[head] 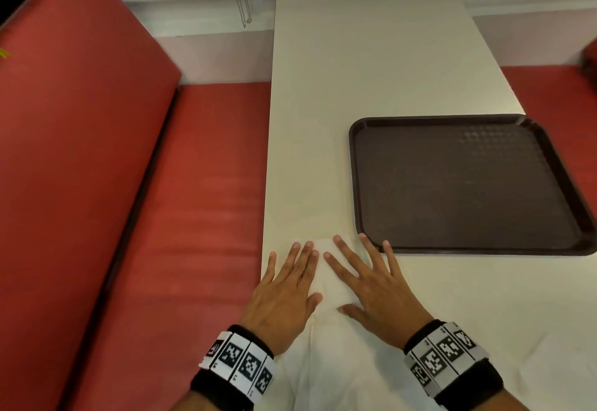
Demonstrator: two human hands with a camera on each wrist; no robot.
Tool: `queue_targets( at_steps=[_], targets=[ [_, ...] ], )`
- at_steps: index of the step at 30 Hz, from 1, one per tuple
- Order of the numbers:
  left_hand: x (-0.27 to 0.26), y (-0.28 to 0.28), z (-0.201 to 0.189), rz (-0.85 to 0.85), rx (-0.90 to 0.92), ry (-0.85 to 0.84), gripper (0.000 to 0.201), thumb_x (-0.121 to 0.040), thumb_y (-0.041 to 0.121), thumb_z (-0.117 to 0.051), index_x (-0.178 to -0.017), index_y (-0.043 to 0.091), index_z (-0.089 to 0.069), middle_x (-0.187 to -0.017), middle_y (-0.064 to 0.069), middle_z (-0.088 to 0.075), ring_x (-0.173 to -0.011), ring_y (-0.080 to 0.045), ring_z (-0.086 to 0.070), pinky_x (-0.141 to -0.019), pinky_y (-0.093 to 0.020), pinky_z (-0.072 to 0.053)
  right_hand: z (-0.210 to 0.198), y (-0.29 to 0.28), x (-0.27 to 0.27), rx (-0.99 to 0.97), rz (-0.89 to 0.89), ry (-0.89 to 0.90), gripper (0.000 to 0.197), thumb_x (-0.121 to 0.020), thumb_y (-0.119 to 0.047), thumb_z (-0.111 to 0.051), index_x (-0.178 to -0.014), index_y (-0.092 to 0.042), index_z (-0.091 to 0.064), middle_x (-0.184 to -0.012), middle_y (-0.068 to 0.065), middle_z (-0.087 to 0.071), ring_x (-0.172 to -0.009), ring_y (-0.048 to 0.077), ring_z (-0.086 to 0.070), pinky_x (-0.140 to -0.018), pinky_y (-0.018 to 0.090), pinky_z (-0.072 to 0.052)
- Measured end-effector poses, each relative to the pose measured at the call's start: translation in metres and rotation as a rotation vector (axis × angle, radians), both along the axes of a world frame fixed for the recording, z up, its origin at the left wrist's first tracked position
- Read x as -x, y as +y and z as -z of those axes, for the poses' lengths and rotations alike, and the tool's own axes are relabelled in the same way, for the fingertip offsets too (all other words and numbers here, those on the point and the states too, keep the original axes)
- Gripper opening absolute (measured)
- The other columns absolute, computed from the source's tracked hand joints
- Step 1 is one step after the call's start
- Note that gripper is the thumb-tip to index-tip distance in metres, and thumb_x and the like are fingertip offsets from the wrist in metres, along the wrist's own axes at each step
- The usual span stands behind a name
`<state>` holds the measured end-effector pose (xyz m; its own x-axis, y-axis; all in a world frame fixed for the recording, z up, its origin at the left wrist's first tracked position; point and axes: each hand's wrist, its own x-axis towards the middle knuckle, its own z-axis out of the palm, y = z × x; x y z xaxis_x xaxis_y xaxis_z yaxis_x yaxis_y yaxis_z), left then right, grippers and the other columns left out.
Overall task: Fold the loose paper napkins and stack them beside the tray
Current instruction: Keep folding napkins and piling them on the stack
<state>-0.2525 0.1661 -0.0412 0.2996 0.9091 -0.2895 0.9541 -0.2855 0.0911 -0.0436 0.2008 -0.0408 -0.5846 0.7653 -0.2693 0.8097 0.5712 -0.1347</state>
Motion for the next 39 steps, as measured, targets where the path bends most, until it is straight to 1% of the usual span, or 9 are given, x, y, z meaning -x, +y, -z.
queue_targets(
  at_steps=[4, 8, 12, 17, 20, 23, 31, 35, 39],
  targets=[
    [0.001, 0.005, -0.011, -0.018, 0.051, -0.025, 0.067, -0.099, 0.050, -0.031, -0.153, 0.012, -0.035, -0.163, -0.006, -0.028, -0.148, -0.036, -0.027, -0.108, -0.059, -0.041, -0.003, 0.003, 0.003, -0.010, 0.016, 0.026, 0.106, -0.067, -0.068, -0.074, -0.154, -0.029, -0.027, -0.162, 0.007, -0.025, -0.146, 0.038, -0.025, -0.114, 0.062, -0.019],
    [0.002, -0.002, -0.032, -0.078, 0.079, -0.206, 0.069, -0.103, 0.054, -0.026, -0.158, 0.031, 0.010, -0.164, 0.007, 0.026, -0.154, -0.030, 0.003, -0.125, -0.045, -0.013, -0.020, 0.011, 0.002, 0.067, 0.032, 0.141, 0.128, -0.061, -0.066, -0.080, -0.152, -0.047, 0.007, -0.164, 0.004, -0.008, -0.151, 0.033, -0.007, -0.120, 0.054, -0.013],
    [-0.001, -0.008, -0.043, -0.155, 0.133, -0.333, 0.097, -0.092, 0.059, -0.054, -0.154, 0.041, 0.018, -0.155, 0.021, 0.039, -0.152, -0.018, -0.018, -0.117, -0.032, -0.031, -0.027, 0.032, 0.008, 0.145, -0.008, 0.154, 0.142, -0.054, -0.061, -0.086, -0.146, -0.052, 0.023, -0.164, 0.001, 0.009, -0.151, 0.028, 0.002, -0.119, 0.047, 0.001],
    [-0.006, 0.001, -0.047, -0.192, 0.187, -0.221, 0.097, -0.091, 0.031, -0.058, -0.153, 0.043, 0.016, -0.155, 0.017, 0.041, -0.097, -0.022, -0.063, -0.078, -0.024, -0.047, -0.017, 0.041, 0.008, 0.200, -0.026, 0.159, 0.141, -0.057, -0.055, -0.085, -0.139, -0.056, 0.030, -0.152, 0.000, -0.021, -0.138, 0.024, -0.027, -0.120, 0.043, -0.011],
    [-0.006, 0.004, -0.046, -0.231, 0.203, -0.234, 0.095, -0.088, 0.022, -0.056, -0.154, 0.046, 0.009, -0.156, 0.019, 0.038, -0.067, -0.017, -0.052, -0.067, -0.022, -0.046, -0.014, 0.040, 0.008, 0.226, 0.006, 0.201, 0.142, -0.056, -0.050, -0.087, -0.140, -0.057, 0.028, -0.149, -0.001, -0.021, -0.129, 0.023, -0.033, -0.110, 0.041, -0.039],
    [-0.003, 0.002, -0.041, -0.241, 0.189, -0.293, 0.097, -0.086, 0.018, -0.058, -0.153, 0.050, 0.005, -0.156, 0.024, 0.036, -0.056, -0.010, -0.043, -0.062, -0.019, -0.042, -0.013, 0.037, 0.006, 0.223, 0.021, 0.235, 0.143, -0.054, -0.049, -0.088, -0.143, -0.057, 0.023, -0.155, 0.000, -0.011, -0.135, 0.025, -0.028, -0.109, 0.044, -0.039],
    [-0.002, -0.018, -0.042, -0.250, 0.062, -0.495, 0.107, -0.078, 0.030, -0.072, -0.152, 0.053, 0.002, -0.160, 0.022, 0.026, -0.096, -0.010, -0.065, -0.064, -0.016, -0.052, -0.021, 0.028, 0.005, 0.144, 0.038, 0.262, 0.141, -0.057, -0.054, -0.087, -0.144, -0.054, 0.025, -0.161, -0.001, 0.018, -0.147, 0.029, -0.005, -0.114, 0.052, -0.031],
    [-0.008, -0.052, -0.060, -0.251, -0.096, -0.602, 0.095, -0.087, 0.025, -0.068, -0.156, 0.046, -0.006, -0.164, 0.022, 0.017, -0.139, 0.021, -0.010, -0.093, -0.004, -0.038, -0.044, 0.003, -0.028, 0.148, 0.163, 0.346, 0.139, -0.060, -0.046, -0.088, -0.145, -0.055, 0.022, -0.159, -0.009, 0.028, -0.149, 0.025, 0.004, -0.113, 0.043, -0.031],
    [-0.031, -0.095, -0.064, -0.283, -0.203, -0.668, 0.073, -0.093, 0.010, -0.061, -0.154, 0.034, -0.029, -0.165, 0.020, -0.012, -0.145, 0.012, -0.020, -0.108, -0.016, -0.033, -0.062, -0.042, -0.081, 0.113, 0.341, 0.456, 0.126, -0.068, -0.039, -0.087, -0.145, -0.059, 0.011, -0.161, -0.015, 0.011, -0.148, 0.022, -0.014, -0.109, 0.034, -0.035]
  ],
)
